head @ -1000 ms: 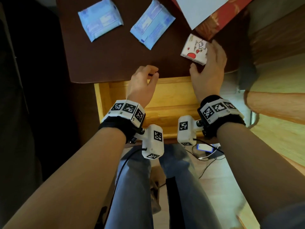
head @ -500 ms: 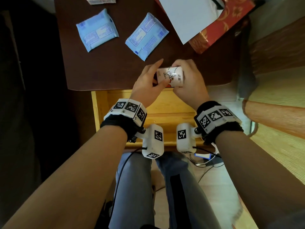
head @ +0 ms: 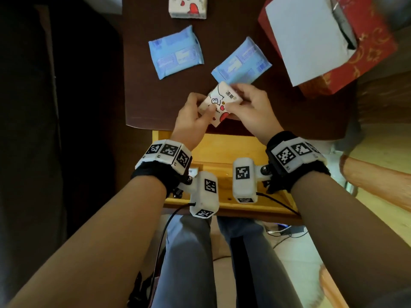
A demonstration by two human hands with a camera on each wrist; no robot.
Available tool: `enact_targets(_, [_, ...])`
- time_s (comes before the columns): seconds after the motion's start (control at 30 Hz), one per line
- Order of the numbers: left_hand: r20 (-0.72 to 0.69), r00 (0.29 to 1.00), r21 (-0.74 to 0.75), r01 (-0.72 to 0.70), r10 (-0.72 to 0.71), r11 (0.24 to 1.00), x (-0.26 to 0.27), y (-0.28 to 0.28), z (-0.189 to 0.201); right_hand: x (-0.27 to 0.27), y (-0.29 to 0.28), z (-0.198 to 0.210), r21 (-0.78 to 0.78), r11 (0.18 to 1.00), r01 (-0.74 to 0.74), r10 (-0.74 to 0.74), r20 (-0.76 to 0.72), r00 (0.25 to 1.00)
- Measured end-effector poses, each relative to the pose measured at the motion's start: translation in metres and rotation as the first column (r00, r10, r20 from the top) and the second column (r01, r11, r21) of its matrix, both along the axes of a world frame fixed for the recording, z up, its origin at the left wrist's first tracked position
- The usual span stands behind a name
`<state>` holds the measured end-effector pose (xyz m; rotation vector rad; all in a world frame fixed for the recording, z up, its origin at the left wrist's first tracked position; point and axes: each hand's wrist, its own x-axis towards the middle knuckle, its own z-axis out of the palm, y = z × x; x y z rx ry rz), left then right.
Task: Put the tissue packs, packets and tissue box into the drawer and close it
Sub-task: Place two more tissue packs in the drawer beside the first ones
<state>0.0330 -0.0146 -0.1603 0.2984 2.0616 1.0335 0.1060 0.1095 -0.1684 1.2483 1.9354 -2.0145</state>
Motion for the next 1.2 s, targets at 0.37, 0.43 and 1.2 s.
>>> enact_targets(0.37, [-0.105, 0.973, 0.102, -0.197, 0.207, 0.975, -0.099, -0.004, -0.004, -0.107, 0.001, -0.007, 0.176, 0.984, 0.013, 0.002, -0.082, 0.997])
enact_targets(0.43, [-0.09, 0.958, 0.104, -0.262, 0.272, 0.959, -0.116, -0.002, -0.009, -0.124, 0.007, -0.013, 0.384, 0.923, 0.01, 0.016, -0.064, 0.998])
enact_targets(1.2, [-0.09, 0.939, 0.071, -0.328, 0.333, 0.942, -0.148, 0.007, -0.031, -0.141, 0.018, -0.025, 0.639, 0.74, 0.21, -0.196, -0.094, 0.976])
